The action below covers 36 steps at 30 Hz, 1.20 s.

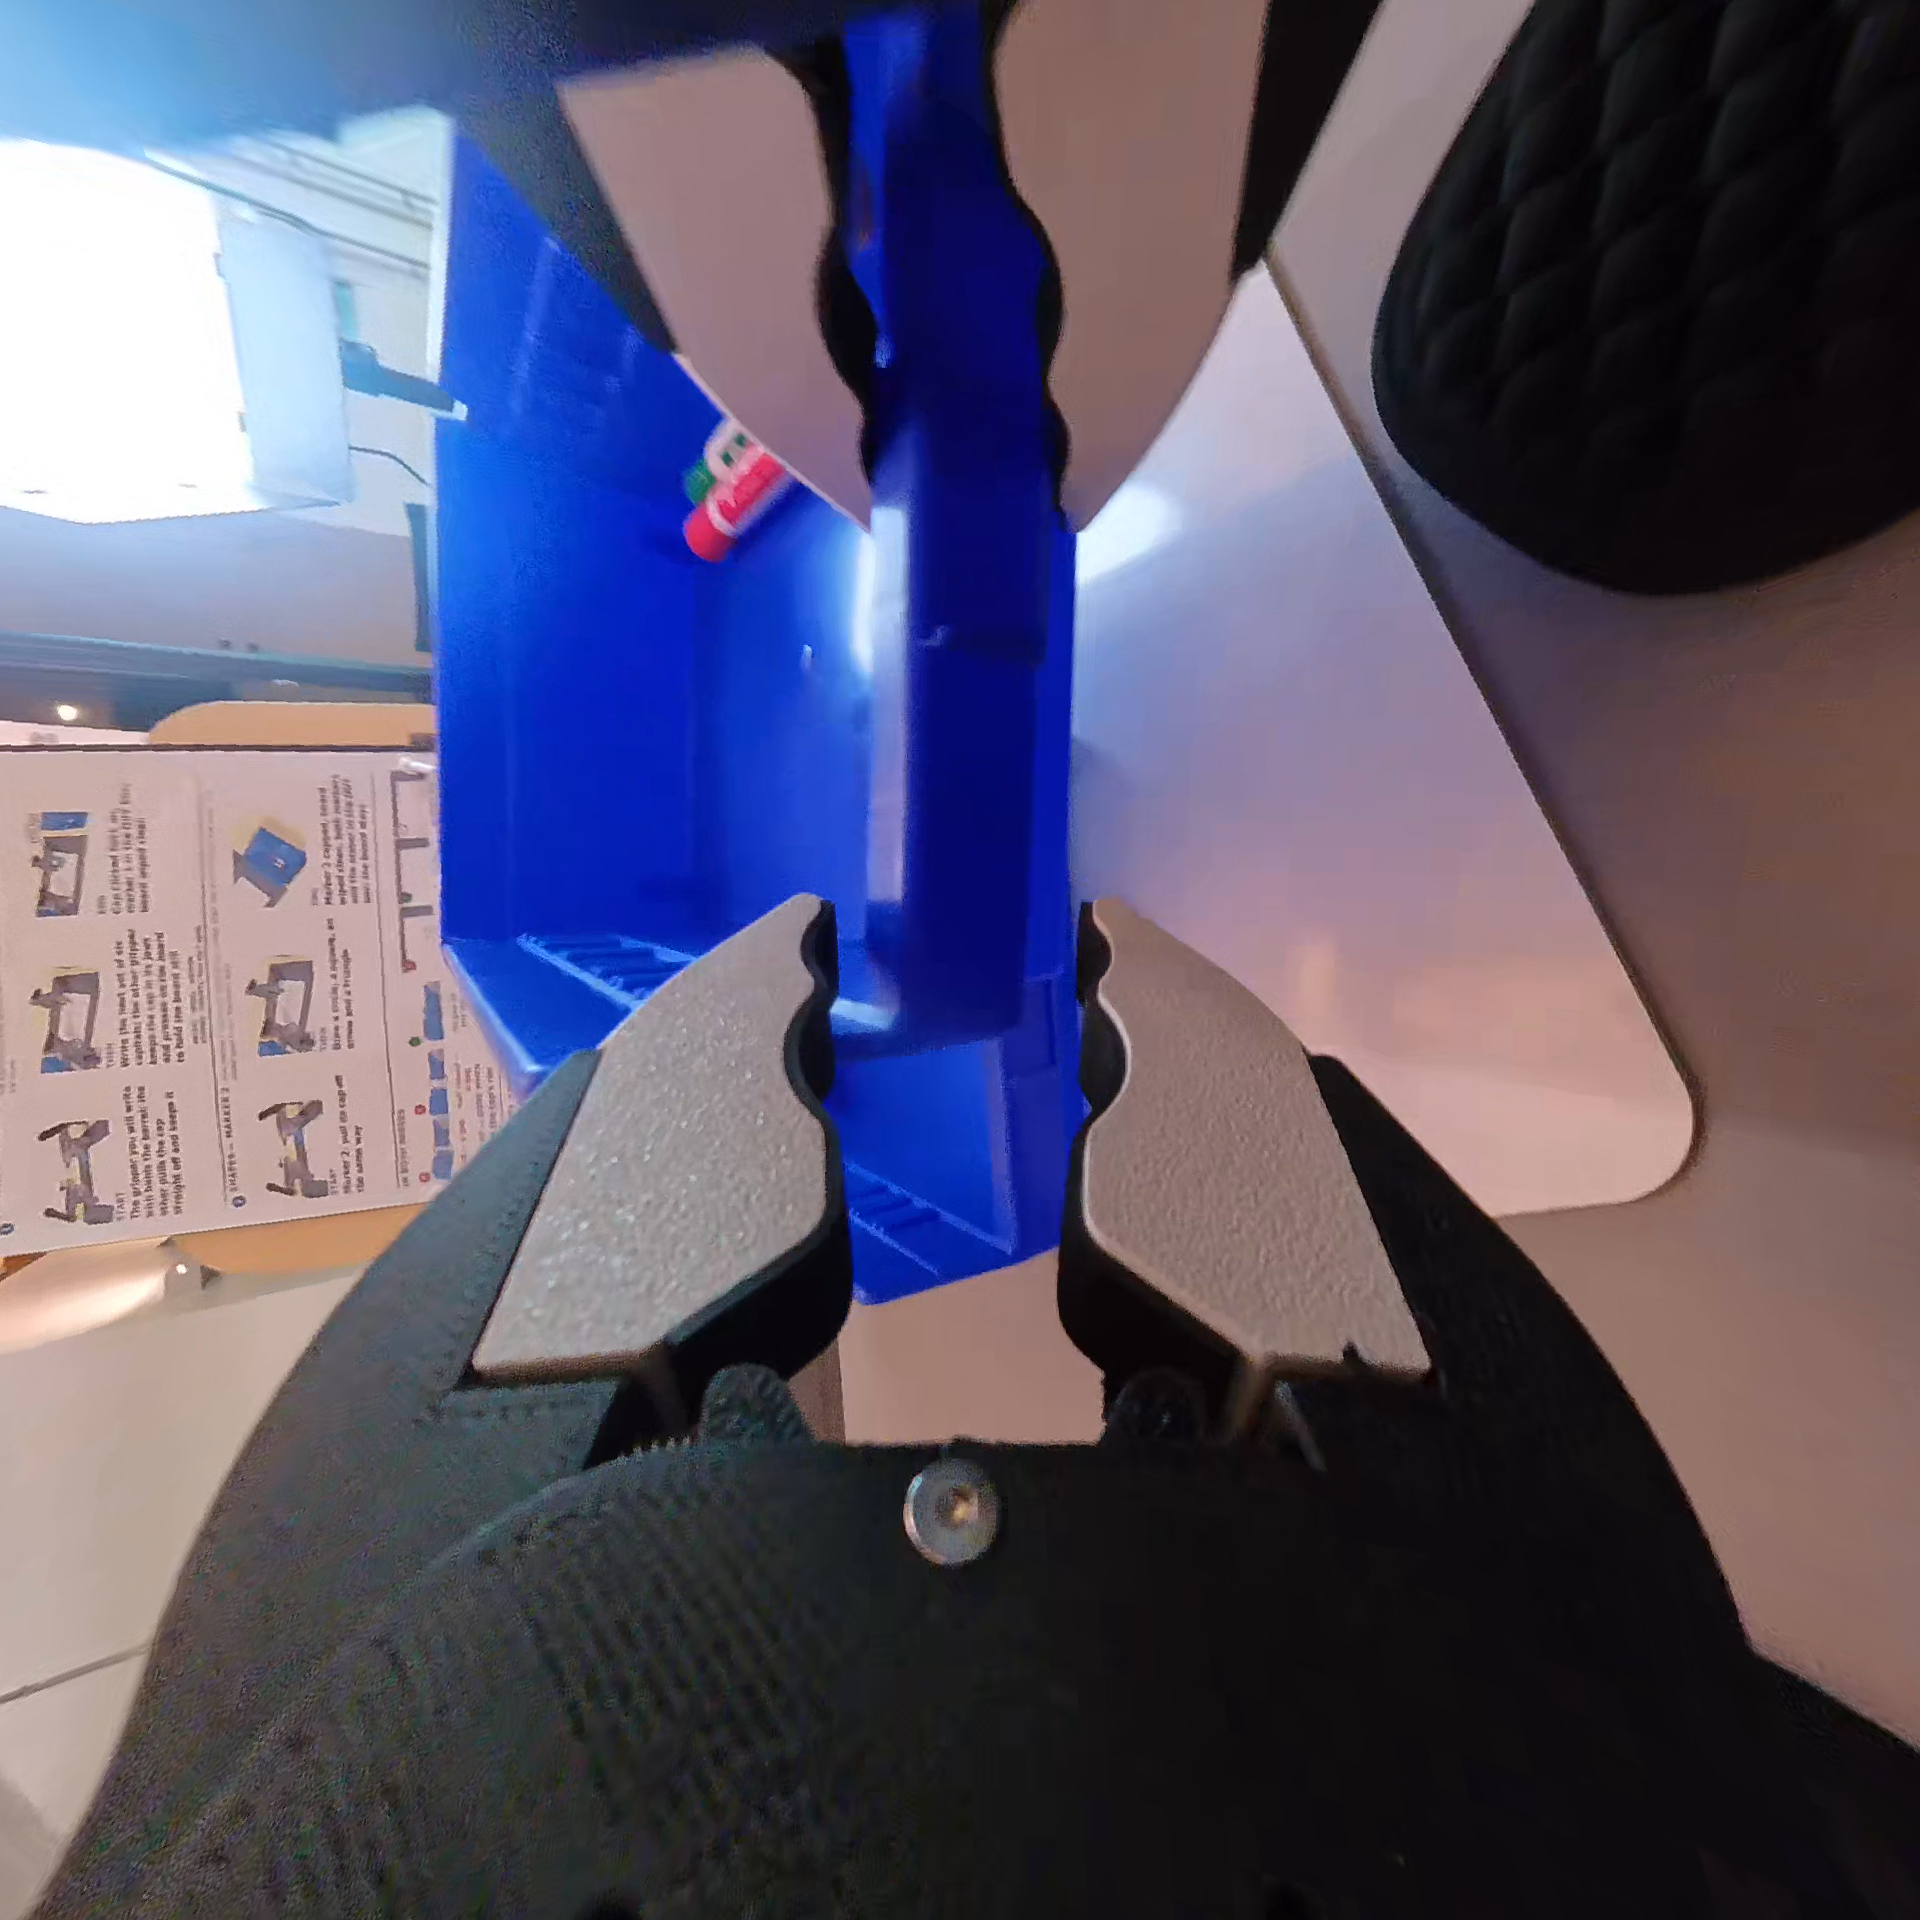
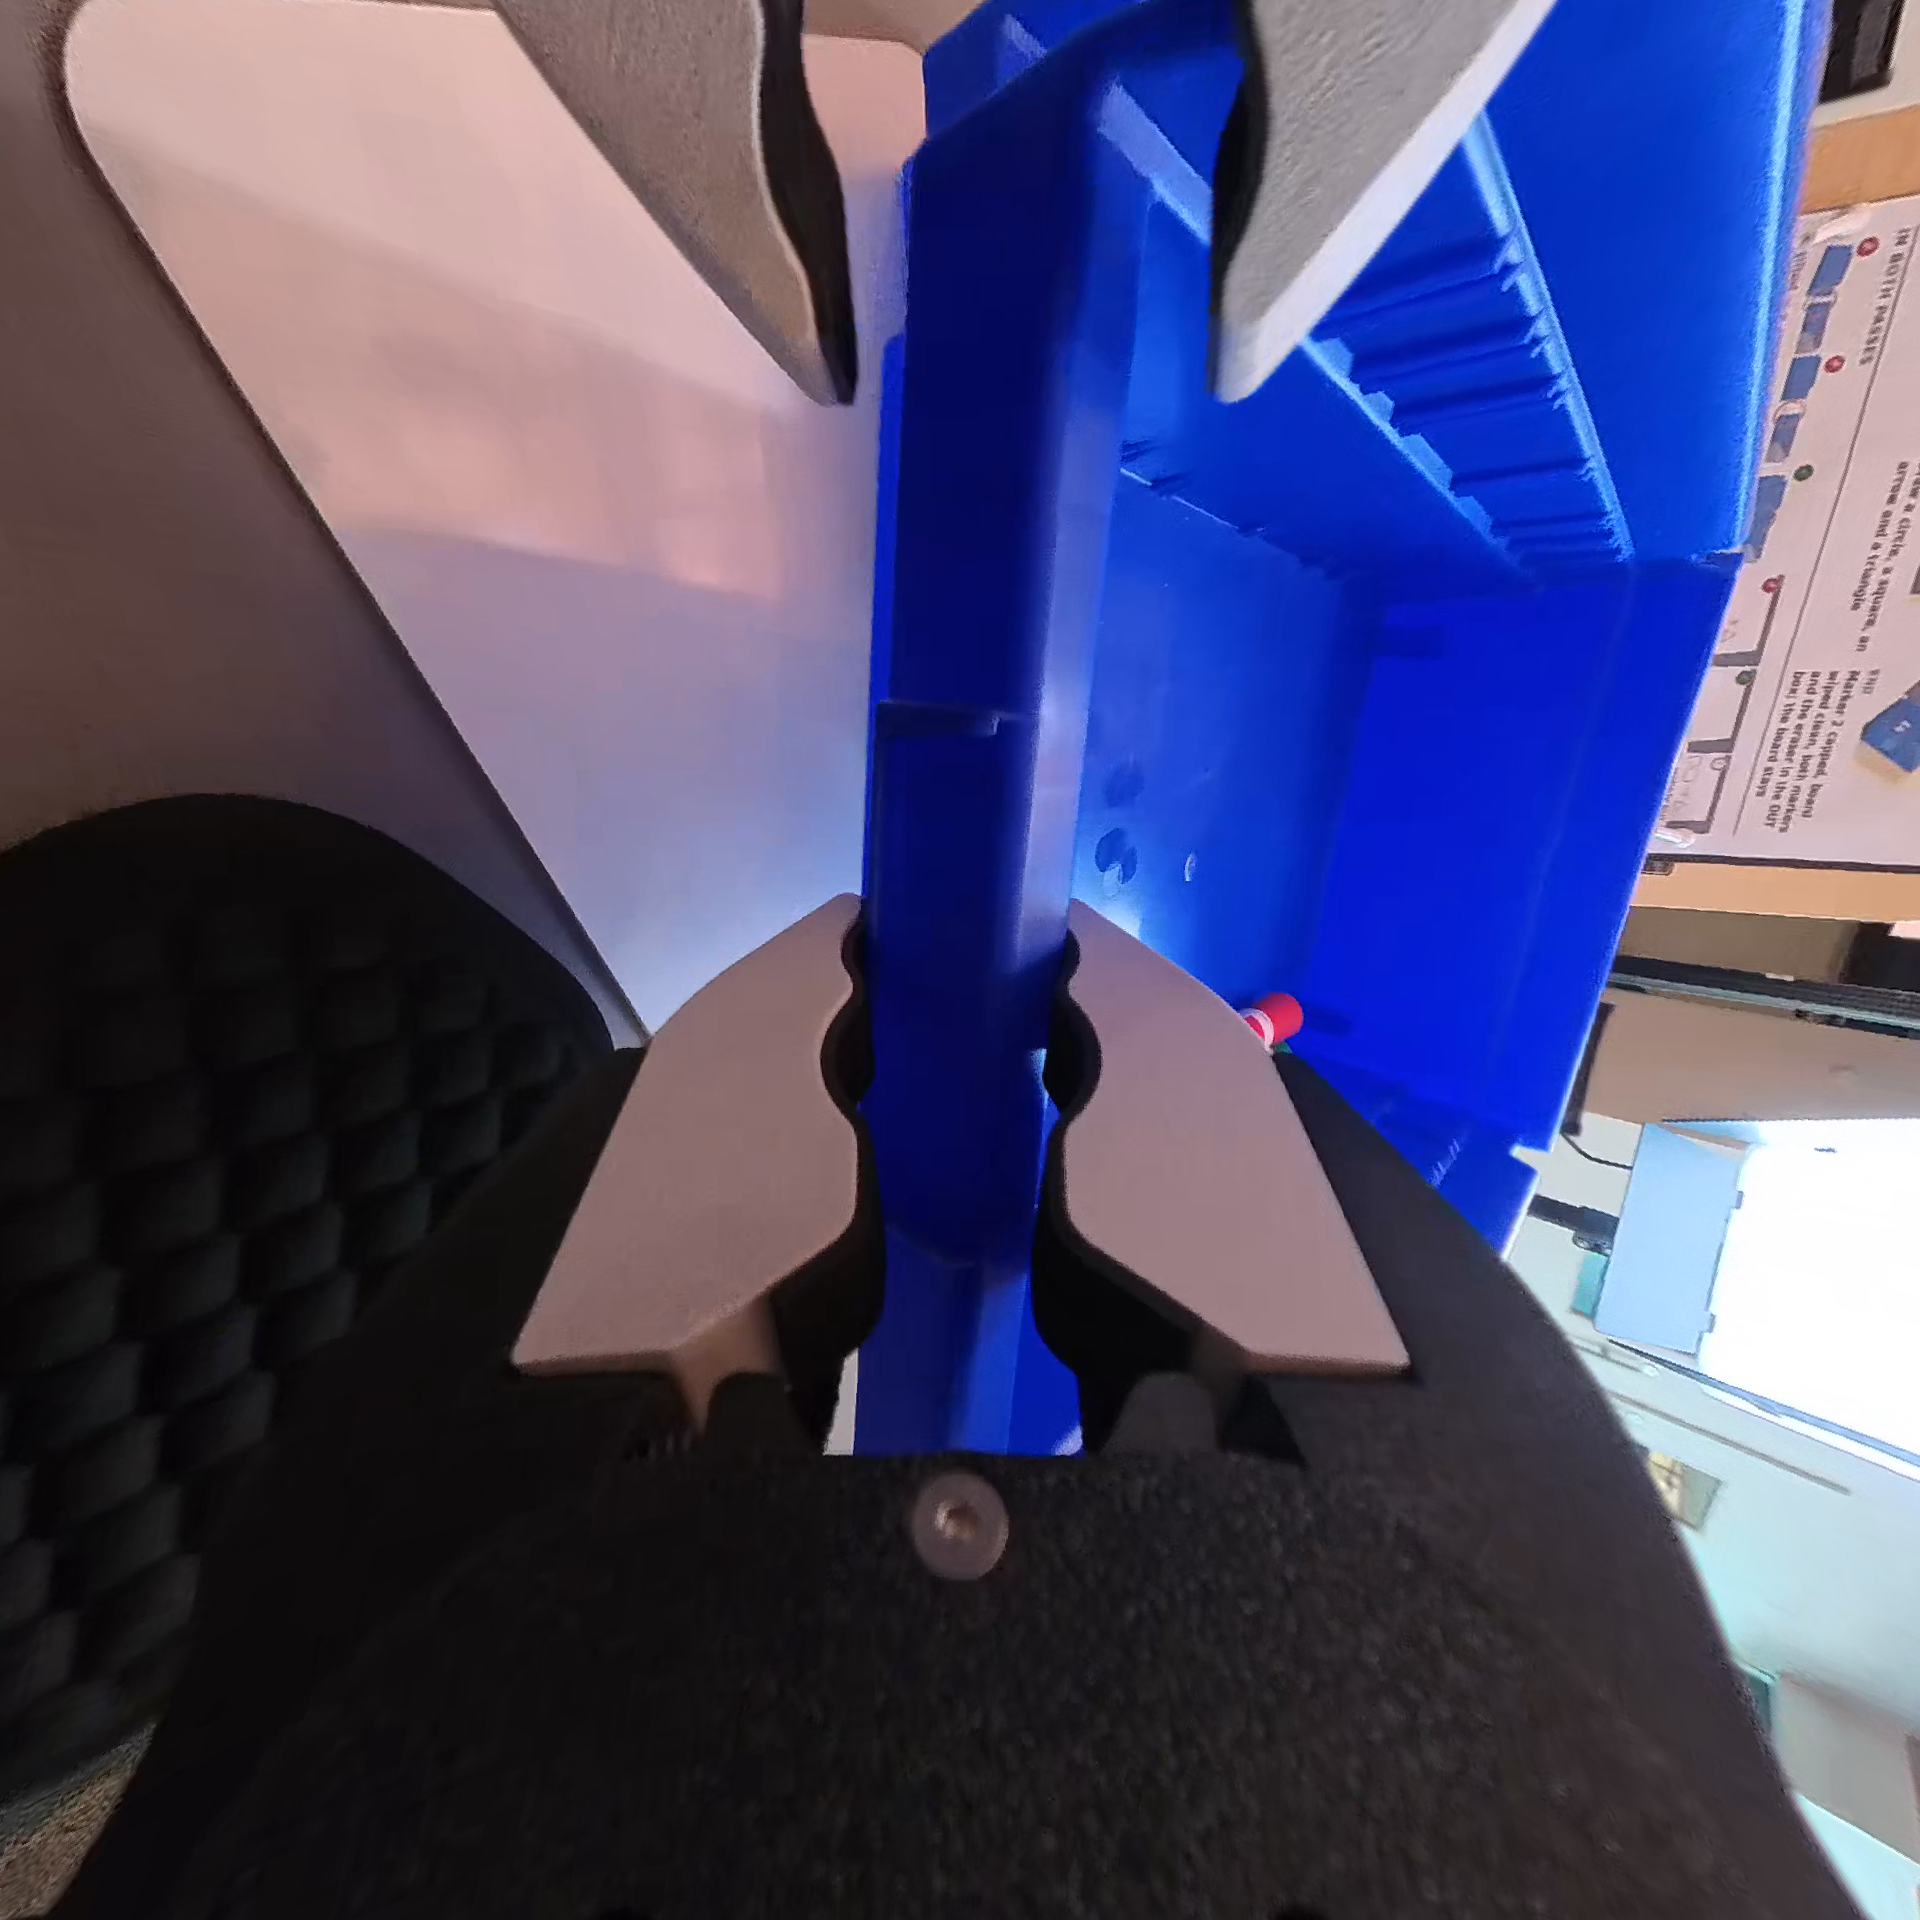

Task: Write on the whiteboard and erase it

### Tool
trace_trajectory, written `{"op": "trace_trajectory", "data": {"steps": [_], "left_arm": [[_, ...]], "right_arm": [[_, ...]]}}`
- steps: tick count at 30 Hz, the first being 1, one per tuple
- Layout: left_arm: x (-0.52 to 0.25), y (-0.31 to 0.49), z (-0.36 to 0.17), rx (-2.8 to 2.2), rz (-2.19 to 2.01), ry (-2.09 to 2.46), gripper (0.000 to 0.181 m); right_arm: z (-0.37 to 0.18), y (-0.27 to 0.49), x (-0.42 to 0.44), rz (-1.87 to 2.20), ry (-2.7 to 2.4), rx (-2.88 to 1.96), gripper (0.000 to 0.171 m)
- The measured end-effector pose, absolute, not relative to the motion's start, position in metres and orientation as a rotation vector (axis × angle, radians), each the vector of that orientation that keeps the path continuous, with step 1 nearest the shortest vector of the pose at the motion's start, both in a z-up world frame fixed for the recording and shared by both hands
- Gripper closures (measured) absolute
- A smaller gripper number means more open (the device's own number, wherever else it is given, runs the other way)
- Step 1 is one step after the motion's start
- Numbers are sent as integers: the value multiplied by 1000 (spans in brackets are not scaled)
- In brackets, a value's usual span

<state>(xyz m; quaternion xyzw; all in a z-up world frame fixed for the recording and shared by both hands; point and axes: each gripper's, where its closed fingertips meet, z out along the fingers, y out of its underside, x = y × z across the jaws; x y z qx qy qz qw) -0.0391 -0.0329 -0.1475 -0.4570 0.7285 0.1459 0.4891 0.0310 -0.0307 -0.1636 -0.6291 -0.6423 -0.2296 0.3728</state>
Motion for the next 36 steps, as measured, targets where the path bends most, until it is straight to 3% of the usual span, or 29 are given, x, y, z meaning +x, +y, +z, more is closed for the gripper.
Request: {"op": "trace_trajectory", "data": {"steps": [6,14,21,24,36], "left_arm": [[-37,-33,-150,-1063,470,1825,142],[-41,-22,-138,-928,688,1760,136],[-45,-21,-133,-933,664,1782,137],[-48,-23,-131,-976,621,1801,149],[-53,-24,-101,-869,567,1649,151]], "right_arm": [[-164,-28,31,-594,-1652,-1617,140],[-148,-36,25,-452,-1656,-1652,141],[-141,-37,20,-455,-1664,-1667,141],[-143,-38,17,-508,-1677,-1633,141],[-122,-27,8,-613,-1564,-1477,136]]}}
